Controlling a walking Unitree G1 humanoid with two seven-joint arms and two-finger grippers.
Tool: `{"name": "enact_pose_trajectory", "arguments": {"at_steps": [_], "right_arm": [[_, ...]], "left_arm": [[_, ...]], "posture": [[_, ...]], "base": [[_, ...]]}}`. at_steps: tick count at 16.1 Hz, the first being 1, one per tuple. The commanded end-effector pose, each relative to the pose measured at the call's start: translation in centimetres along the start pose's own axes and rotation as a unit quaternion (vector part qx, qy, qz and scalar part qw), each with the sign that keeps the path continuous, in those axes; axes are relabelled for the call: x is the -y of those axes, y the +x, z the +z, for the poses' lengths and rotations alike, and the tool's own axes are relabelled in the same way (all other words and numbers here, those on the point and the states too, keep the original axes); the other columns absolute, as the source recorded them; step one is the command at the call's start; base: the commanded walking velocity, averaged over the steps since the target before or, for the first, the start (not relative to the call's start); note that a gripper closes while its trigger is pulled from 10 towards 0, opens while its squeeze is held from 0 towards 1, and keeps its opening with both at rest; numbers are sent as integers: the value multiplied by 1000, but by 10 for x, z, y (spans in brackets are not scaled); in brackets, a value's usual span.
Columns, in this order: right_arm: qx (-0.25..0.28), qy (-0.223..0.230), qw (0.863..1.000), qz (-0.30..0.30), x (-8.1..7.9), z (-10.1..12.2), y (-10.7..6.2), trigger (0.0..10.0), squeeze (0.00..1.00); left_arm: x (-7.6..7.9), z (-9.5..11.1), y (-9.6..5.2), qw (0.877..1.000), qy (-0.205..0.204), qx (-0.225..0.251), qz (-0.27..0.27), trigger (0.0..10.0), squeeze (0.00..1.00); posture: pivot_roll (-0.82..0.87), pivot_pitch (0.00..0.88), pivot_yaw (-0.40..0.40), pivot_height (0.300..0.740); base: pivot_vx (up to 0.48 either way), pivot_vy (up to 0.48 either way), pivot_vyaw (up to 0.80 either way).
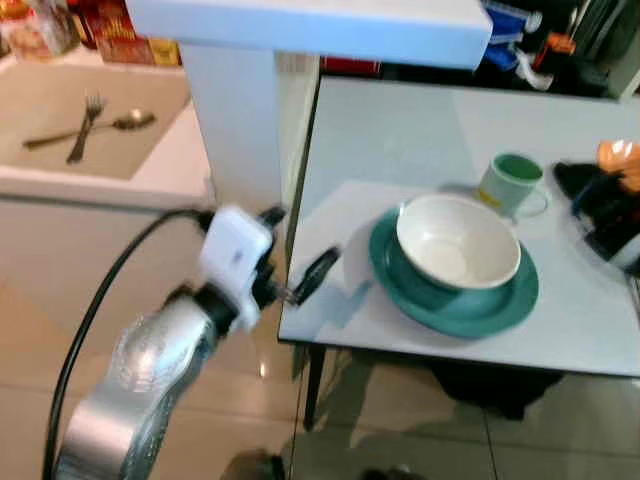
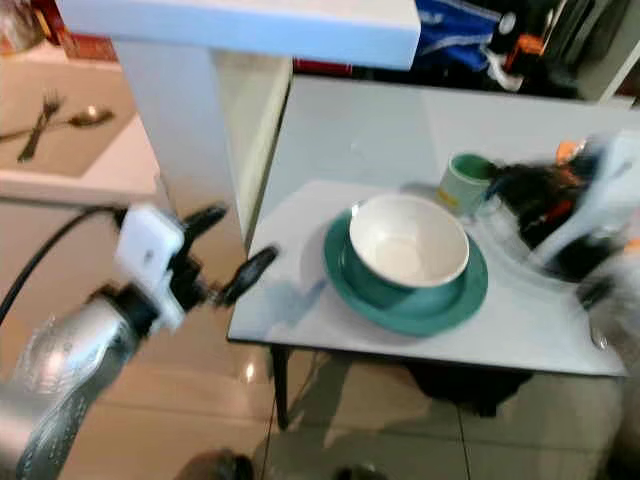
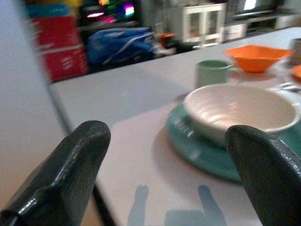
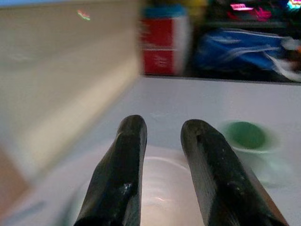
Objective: Setting the table
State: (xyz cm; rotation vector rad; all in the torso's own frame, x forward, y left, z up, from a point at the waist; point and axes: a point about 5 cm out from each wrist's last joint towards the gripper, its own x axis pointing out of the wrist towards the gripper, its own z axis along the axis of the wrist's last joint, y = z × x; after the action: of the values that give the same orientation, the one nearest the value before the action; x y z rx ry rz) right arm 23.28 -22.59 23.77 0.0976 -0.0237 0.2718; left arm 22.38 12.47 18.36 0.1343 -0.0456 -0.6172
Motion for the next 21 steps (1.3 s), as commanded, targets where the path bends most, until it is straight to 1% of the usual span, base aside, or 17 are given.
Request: {"name": "enact_pose_trajectory", "arguments": {"at_steps": [1,2,3,4,5,6,7,8,9,11,12,13,14,15,18,19,21], "right_arm": [[20,-12,1000,15,-16,-2,1,10000,0],[30,-18,999,10,-33,-14,1,10000,0],[29,-42,998,29,-51,-27,-3,10000,0],[15,-63,996,67,-63,-39,-5,10000,0],[11,-53,996,75,-65,-48,-5,10000,808],[12,-27,997,69,-64,-51,-3,10000,1000],[11,-18,997,72,-66,-52,2,10000,1000],[17,-11,997,75,-72,-52,9,10000,1000],[19,1,997,76,-75,-54,12,10000,1000],[12,10,998,64,-80,-62,19,10000,1000],[-6,10,999,48,-78,-67,22,10000,1000],[2,11,999,43,-76,-66,23,10000,27],[4,11,999,38,-75,-67,24,10000,0],[5,10,999,35,-73,-67,25,10000,0],[6,-4,1000,20,-70,-67,35,10000,0],[6,-5,1000,19,-70,-67,35,10000,0],[10,-8,1000,10,-67,-67,37,10000,0]], "left_arm": [[-4,3,-6,999,11,7,29,10000,0],[-1,-2,-14,999,20,-2,32,10000,0],[3,-2,-18,999,6,4,32,10000,0],[4,1,-19,999,-4,17,40,10000,0],[3,4,-15,998,-3,27,50,10000,0],[0,6,-8,998,19,31,53,10000,0],[-4,6,-1,998,37,22,55,10000,0],[-8,9,7,996,52,26,61,10000,0],[-13,11,10,995,57,29,75,10000,0],[-34,21,19,988,74,39,132,10000,0],[-38,24,22,986,80,43,138,10000,0],[-42,26,24,984,82,45,149,10000,0],[-45,27,26,983,85,47,153,10000,0],[-47,29,28,982,87,49,157,10000,0],[-55,33,41,980,85,52,170,10000,0],[-55,33,42,980,85,53,173,10000,0],[-53,31,44,983,87,45,154,10000,0]], "posture": [[91,51,-14,740],[90,48,-15,740],[90,48,-15,740],[90,48,-14,740],[95,49,-18,740],[100,50,-23,740],[103,48,-26,740],[106,47,-28,740],[109,43,-31,740],[115,33,-40,740],[116,30,-42,740],[117,28,-43,740],[120,25,-46,740],[121,26,-47,740],[121,33,-55,740],[121,34,-56,740],[125,36,-62,740]], "base": [[0,480,0],[0,480,0],[0,480,0],[0,480,0],[0,480,0],[0,480,0],[0,480,0],[0,480,0],[0,480,0],[0,480,0],[0,480,0],[0,480,-731],[0,480,-769],[0,480,-769],[0,480,-775],[0,480,-775],[0,480,-778]]}}
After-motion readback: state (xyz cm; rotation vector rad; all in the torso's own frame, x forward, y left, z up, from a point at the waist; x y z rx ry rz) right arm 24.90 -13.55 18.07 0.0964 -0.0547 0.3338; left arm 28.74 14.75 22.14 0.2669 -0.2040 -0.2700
